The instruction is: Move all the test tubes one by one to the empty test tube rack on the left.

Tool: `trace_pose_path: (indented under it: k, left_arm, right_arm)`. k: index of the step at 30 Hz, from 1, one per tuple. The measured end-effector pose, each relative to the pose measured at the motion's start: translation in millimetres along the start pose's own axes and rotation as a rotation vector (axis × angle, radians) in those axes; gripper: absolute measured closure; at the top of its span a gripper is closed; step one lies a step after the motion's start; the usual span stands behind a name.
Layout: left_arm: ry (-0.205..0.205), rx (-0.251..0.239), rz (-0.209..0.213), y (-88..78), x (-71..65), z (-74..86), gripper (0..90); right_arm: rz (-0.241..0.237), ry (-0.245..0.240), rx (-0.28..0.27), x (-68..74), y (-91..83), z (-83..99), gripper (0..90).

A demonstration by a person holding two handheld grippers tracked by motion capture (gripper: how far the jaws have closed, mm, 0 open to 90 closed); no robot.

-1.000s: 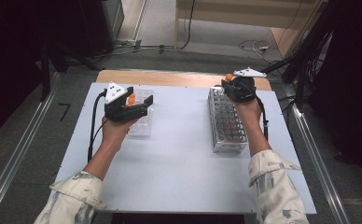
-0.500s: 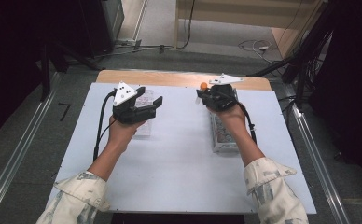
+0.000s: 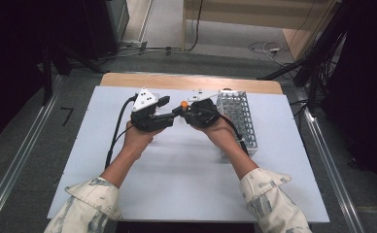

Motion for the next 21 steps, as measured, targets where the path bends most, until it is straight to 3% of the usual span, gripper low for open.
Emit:
trace_pose_path:
  k: [8, 16, 21]
  left_arm:
    - [0.03, 0.03, 0.008, 7.0, -2.9, 7.2, 49.9]
    - [0.049, 0.032, 0.01, 7.9, -4.8, 10.3, 66.6]
    - [0.049, 0.032, 0.022, 8.2, -6.5, 10.9, 68.4]
  right_arm:
    - [-0.057, -0.011, 0.019, 13.6, 9.3, -0.6, 71.5]
    - [-0.081, -0.008, 0.015, 17.4, 8.5, -0.6, 71.5]
    - [-0.087, -0.007, 0.013, 17.9, 6.6, -0.7, 71.5]
Point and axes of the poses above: each handheld gripper's, and its own axes: y roughly forward along the jaws, z roughly out of its underside, x roughly to its left, the point moved 6 cm from there along y, roughly forward along the jaws, and after that the axes turned 13 degrees about -z, right-handed, at the moved point
